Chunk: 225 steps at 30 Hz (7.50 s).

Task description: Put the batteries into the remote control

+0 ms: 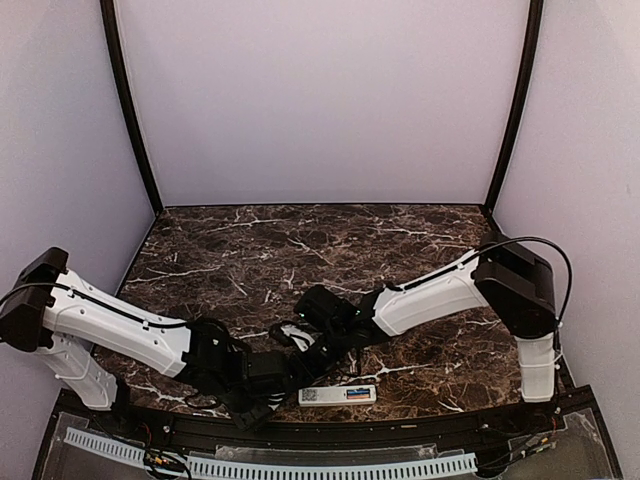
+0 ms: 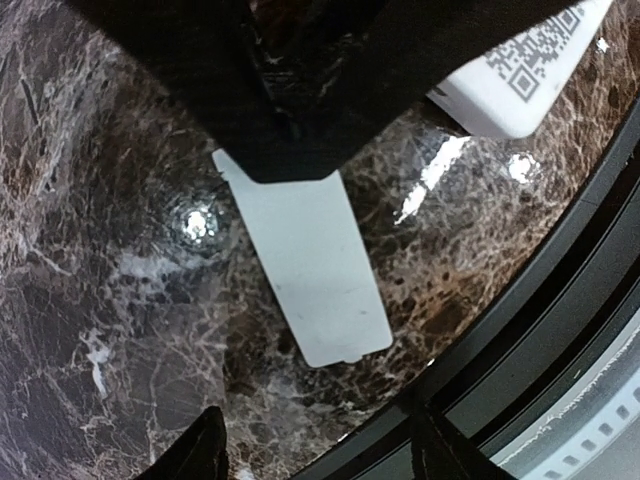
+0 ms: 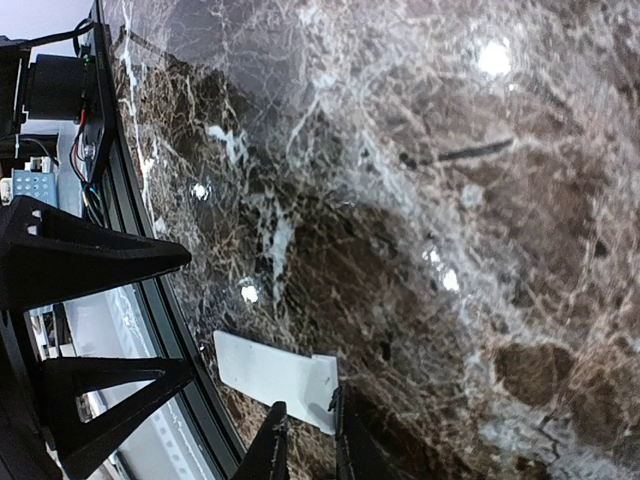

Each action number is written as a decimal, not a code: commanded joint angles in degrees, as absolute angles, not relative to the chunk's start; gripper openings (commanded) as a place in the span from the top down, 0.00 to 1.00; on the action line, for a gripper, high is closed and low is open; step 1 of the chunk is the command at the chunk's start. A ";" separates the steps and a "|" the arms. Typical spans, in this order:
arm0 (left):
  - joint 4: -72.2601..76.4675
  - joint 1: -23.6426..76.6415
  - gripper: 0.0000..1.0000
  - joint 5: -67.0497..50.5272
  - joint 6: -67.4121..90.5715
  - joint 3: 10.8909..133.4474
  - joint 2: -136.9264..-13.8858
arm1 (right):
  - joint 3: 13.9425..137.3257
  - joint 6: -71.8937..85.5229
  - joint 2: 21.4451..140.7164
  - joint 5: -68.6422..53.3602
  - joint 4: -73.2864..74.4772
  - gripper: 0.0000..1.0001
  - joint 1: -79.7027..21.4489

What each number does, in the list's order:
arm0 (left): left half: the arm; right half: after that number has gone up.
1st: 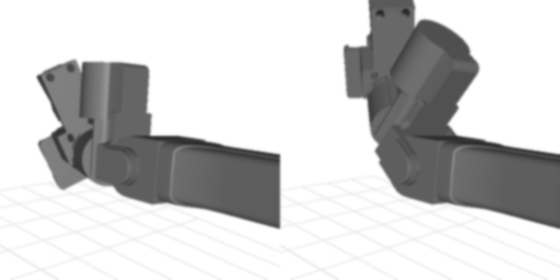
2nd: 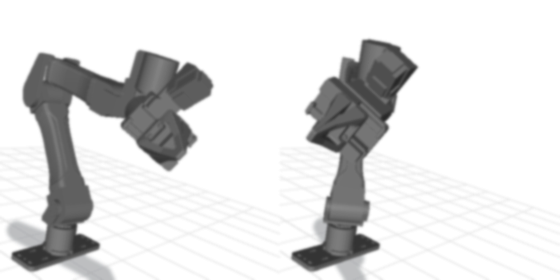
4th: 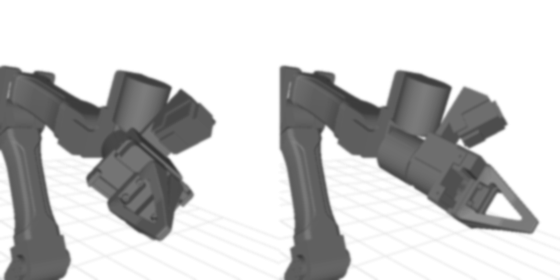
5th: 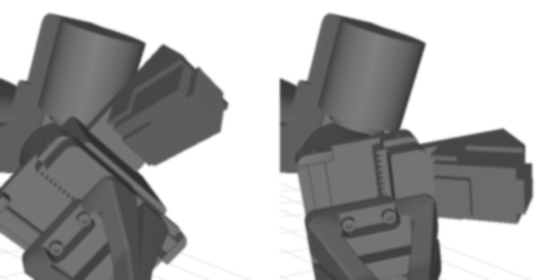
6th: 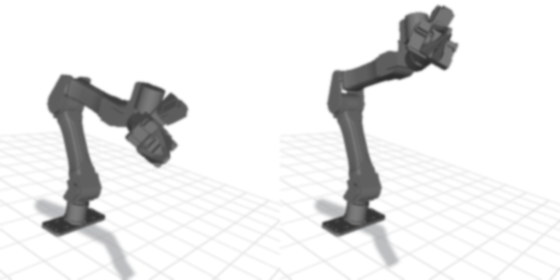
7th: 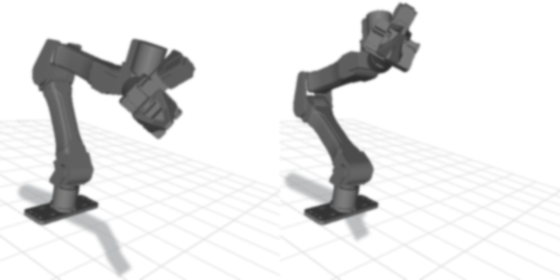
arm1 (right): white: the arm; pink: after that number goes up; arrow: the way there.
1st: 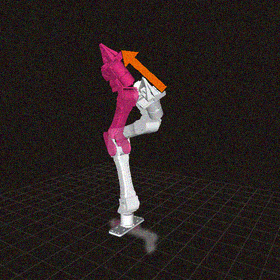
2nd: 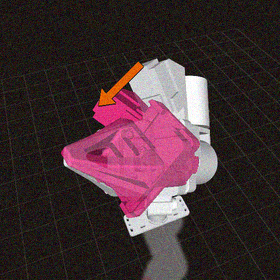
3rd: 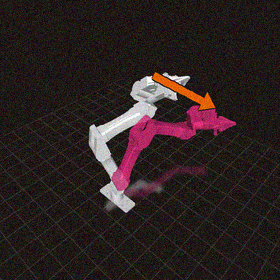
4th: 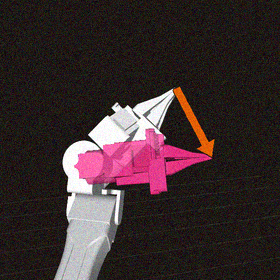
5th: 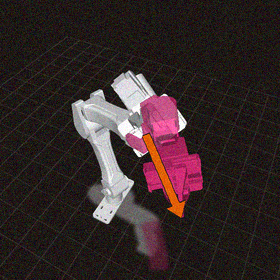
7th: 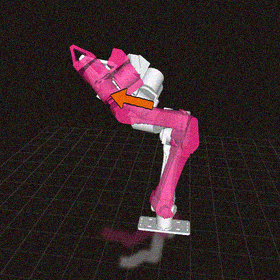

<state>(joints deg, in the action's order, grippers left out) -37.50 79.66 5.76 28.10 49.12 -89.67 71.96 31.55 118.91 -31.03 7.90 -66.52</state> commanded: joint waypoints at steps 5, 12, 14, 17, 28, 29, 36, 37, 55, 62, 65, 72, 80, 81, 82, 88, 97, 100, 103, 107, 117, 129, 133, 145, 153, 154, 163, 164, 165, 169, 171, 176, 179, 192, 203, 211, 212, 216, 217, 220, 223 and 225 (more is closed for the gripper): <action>-34.96 81.03 0.37 6.20 26.28 50.90 -88.99 | 68.20 34.30 117.43 -31.47 8.22 0.84 -68.97; -30.90 80.95 0.36 7.58 26.61 49.49 -88.92 | 69.97 35.57 120.31 -33.62 5.72 0.84 -69.06; -30.32 80.50 0.37 7.85 27.09 49.34 -89.25 | 70.50 35.60 120.73 -33.45 5.77 0.84 -69.05; -30.51 79.66 0.40 8.54 28.10 49.39 -89.83 | 71.10 35.43 121.19 -33.46 5.79 0.84 -69.04; -26.24 78.86 0.46 11.17 29.08 48.42 -88.15 | 74.80 34.28 124.27 -35.11 7.06 0.83 -69.07; -25.34 78.85 0.46 11.05 29.17 47.53 -87.67 | 74.72 34.28 124.21 -35.15 7.02 0.83 -69.03; -17.28 78.84 0.39 11.60 24.35 47.01 -86.76 | 73.19 34.94 122.33 -33.77 7.08 0.83 -68.75; -16.73 78.73 0.38 11.84 23.91 46.97 -86.98 | 72.76 35.10 121.69 -33.35 7.04 0.83 -68.55; -17.58 75.36 0.40 5.04 22.49 46.52 -88.94 | 67.30 34.97 112.07 -29.10 7.98 0.80 -63.38; -23.06 74.39 0.42 2.01 24.87 45.77 -86.80 | 64.90 35.02 109.11 -25.80 9.66 0.74 -61.14; -20.82 74.21 0.42 2.53 24.84 44.14 -83.38 | 64.74 34.50 109.24 -23.98 11.44 0.73 -60.01; -19.42 74.09 0.40 1.05 25.84 42.78 -84.54 | 63.04 33.06 107.26 -21.13 13.57 0.73 -57.93; -33.07 74.09 0.41 3.43 24.97 51.29 -92.29 | 62.79 31.82 104.28 -19.62 14.51 0.72 -57.92; -33.45 74.09 0.42 3.34 25.10 51.58 -92.38 | 62.81 31.65 104.05 -19.46 14.68 0.72 -57.90; -34.14 74.09 0.43 3.25 25.41 51.68 -92.46 | 62.84 31.54 103.76 -19.32 14.82 0.72 -57.92; -38.27 74.09 0.48 1.30 26.59 54.41 -93.66 | 62.49 31.08 102.24 -18.49 15.67 0.72 -57.93; -41.61 74.09 0.48 0.22 27.02 57.55 -97.88 | 62.05 30.77 100.96 -17.68 16.03 0.72 -57.91; -41.69 74.09 0.49 0.20 27.02 57.88 -98.57 | 61.59 30.82 100.54 -17.62 15.82 0.72 -57.94; -41.13 74.09 0.52 0.29 26.55 58.25 -99.59 | 61.27 30.77 100.28 -17.63 15.64 0.72 -57.92; -41.80 74.09 0.62 0.13 26.41 59.17 -100.86 | 60.94 30.76 99.87 -17.45 15.55 0.72 -57.94; -43.88 74.09 0.72 -1.60 27.33 60.03 -100.90 | 60.58 30.67 99.49 -17.23 15.54 0.72 -57.94; -43.21 74.09 0.85 -1.41 27.59 59.57 -100.11 | 60.40 30.67 99.23 -17.22 15.56 0.72 -57.93; -42.84 74.09 0.87 0.22 27.87 59.48 -98.27 | 60.48 30.61 99.23 -17.35 15.71 0.72 -57.94; -41.75 74.09 0.87 4.29 27.30 59.16 -92.68 | 61.36 30.56 99.09 -18.86 15.53 0.71 -57.99; -39.24 74.09 0.87 6.42 24.74 59.86 -87.71 | 59.51 32.63 96.93 -30.65 7.69 0.63 -57.82; -38.84 74.09 0.87 6.59 24.37 59.95 -86.64 | 59.17 33.06 96.66 -31.99 7.00 0.61 -57.71; -37.17 75.38 0.87 7.75 19.67 61.51 -84.87 | 55.89 37.84 96.77 -41.73 -1.33 0.50 -57.05; -37.13 75.48 0.87 8.02 19.27 61.94 -84.93 | 56.02 38.17 97.03 -42.06 -1.77 0.51 -57.10; -37.10 75.63 0.87 8.19 19.08 62.08 -85.04 | 56.13 38.31 97.42 -42.34 -1.90 0.51 -57.10; -36.77 75.76 0.87 8.72 18.31 62.51 -84.87 | 55.68 39.73 98.78 -44.86 -3.98 0.51 -57.11; -36.68 75.80 0.87 8.85 18.04 62.63 -84.78 | 55.88 40.15 99.78 -45.46 -4.10 0.51 -57.13; -36.57 75.85 0.87 9.43 17.51 62.83 -84.97 | 56.18 41.61 101.30 -46.96 -5.30 0.56 -57.28; -36.38 75.85 0.87 9.58 17.28 62.95 -85.08 | 56.21 42.52 101.97 -48.40 -7.09 0.67 -57.59; -36.26 75.85 0.87 10.26 16.52 63.25 -85.71 | 55.99 45.75 104.65 -52.54 -11.84 0.94 -58.01; -34.77 76.06 0.38 9.89 16.32 62.08 -84.28 | 51.13 47.41 99.00 -48.33 -11.13 1.00 -55.90; -24.33 78.78 0.31 7.64 7.22 56.50 -84.33 | 39.42 48.33 80.65 -39.60 -1.56 1.00 -51.27; -23.06 79.48 0.30 7.29 4.90 56.07 -85.35 | 37.94 48.54 78.49 -38.88 -0.43 1.00 -50.41; -15.33 80.14 0.23 3.65 -1.18 53.42 -87.97 | 32.51 48.87 71.53 -37.42 4.66 1.00 -46.43; -13.74 80.15 0.22 2.98 -2.82 52.95 -88.37 | 32.00 48.56 70.47 -37.03 5.93 1.00 -45.53; -10.80 80.11 0.16 2.36 -5.85 52.59 -90.72 | 31.21 47.38 69.12 -36.35 7.93 1.00 -43.90; -8.85 79.73 0.14 1.73 -8.33 52.22 -93.28 | 30.14 47.23 69.02 -36.83 6.62 1.00 -42.64; -8.83 79.17 0.14 1.86 -8.70 52.76 -94.98 | 29.95 47.08 69.03 -37.00 6.35 1.00 -42.20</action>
<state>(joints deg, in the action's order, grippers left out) -12.34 79.94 3.33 -4.29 53.19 -92.44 31.00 48.07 69.80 -37.67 6.04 -43.33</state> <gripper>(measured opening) 0.860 0.012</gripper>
